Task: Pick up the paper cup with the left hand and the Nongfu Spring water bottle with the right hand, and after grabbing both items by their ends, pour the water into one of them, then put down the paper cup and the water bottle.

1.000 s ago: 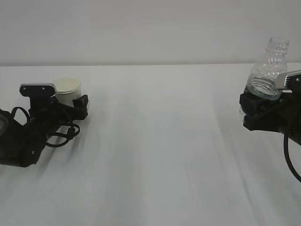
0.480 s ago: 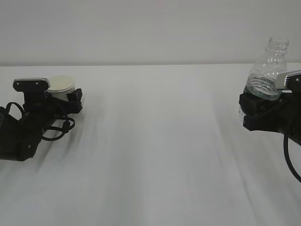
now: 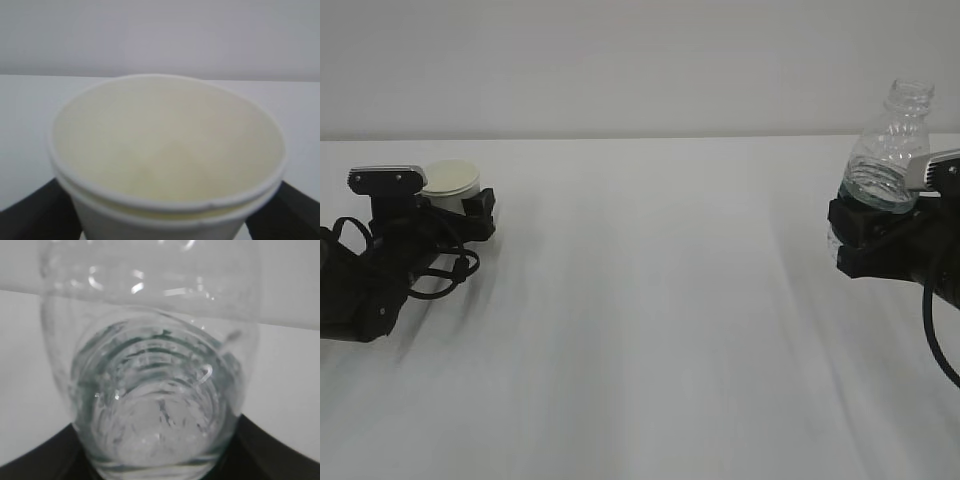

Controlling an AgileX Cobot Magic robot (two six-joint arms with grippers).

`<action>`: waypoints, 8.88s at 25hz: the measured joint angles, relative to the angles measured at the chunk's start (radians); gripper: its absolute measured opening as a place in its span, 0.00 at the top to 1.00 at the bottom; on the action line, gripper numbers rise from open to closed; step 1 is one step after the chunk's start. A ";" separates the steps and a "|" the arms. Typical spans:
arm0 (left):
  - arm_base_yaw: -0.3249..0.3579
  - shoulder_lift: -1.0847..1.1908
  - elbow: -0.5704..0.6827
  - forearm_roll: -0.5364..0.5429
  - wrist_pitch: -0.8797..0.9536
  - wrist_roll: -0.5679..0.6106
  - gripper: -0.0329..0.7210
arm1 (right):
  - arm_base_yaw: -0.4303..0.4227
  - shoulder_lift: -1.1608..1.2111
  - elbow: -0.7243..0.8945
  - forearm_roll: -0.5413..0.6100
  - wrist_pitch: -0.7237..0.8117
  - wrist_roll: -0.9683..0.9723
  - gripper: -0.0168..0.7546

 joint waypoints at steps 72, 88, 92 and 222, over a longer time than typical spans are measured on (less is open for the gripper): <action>-0.181 -0.236 0.127 1.025 -0.009 -0.375 0.35 | 0.000 -0.026 0.002 -0.091 0.076 -0.024 0.43; -0.274 -0.231 0.071 0.994 -0.009 -0.418 0.36 | 0.000 -0.195 0.008 -0.093 0.291 -0.024 0.43; -0.283 -0.190 0.050 1.014 -0.009 -0.447 0.36 | 0.000 -0.228 -0.001 -0.091 0.360 -0.024 0.43; -0.435 -0.164 -0.135 1.283 0.038 -0.552 0.36 | 0.000 -0.247 -0.002 -0.058 0.366 -1.274 0.43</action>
